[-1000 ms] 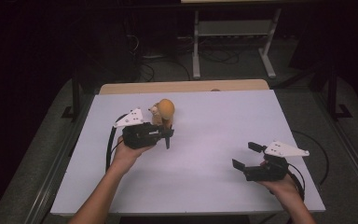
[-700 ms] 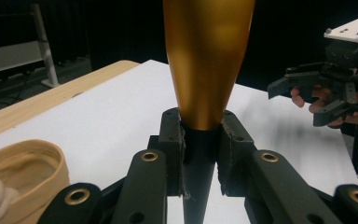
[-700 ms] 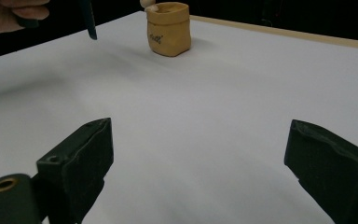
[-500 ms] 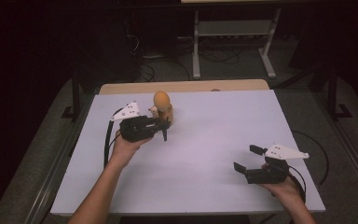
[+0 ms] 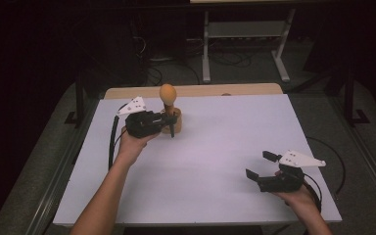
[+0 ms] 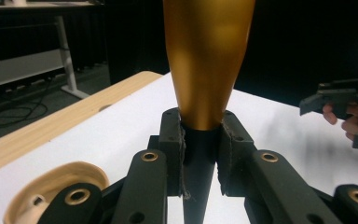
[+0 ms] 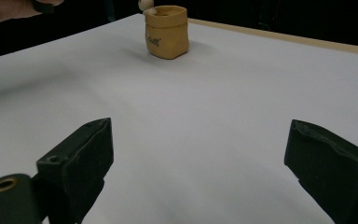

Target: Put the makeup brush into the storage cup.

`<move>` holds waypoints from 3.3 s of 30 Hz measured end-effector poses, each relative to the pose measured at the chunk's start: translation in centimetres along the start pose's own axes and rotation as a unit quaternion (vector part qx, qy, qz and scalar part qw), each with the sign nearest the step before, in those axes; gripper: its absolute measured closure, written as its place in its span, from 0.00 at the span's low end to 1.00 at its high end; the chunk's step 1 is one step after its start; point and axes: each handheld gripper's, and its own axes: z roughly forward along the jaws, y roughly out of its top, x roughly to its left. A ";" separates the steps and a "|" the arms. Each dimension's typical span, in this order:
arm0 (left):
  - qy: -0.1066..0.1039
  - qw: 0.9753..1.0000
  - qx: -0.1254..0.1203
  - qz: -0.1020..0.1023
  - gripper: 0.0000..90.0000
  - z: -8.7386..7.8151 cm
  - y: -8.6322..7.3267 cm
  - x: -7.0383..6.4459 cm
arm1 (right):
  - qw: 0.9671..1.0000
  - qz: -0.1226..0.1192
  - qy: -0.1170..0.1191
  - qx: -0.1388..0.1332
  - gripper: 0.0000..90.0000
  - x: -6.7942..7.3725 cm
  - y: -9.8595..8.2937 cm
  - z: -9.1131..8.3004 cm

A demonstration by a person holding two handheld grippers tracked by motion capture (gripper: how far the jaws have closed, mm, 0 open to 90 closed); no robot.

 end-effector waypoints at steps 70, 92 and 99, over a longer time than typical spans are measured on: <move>0.097 0.994 0.055 -0.017 0.82 5.6 -1.2 8.1 | 1.000 0.011 -0.004 -0.009 0.08 -0.5 -0.1 -0.5; 0.097 0.994 0.055 -0.023 0.16 4.3 -1.3 8.2 | 1.000 0.011 -0.004 -0.012 0.08 -0.5 0.0 -0.5; 0.087 0.995 0.045 -0.030 0.14 3.8 -1.2 8.1 | 1.000 0.011 -0.004 -0.012 0.08 -0.5 0.0 -0.5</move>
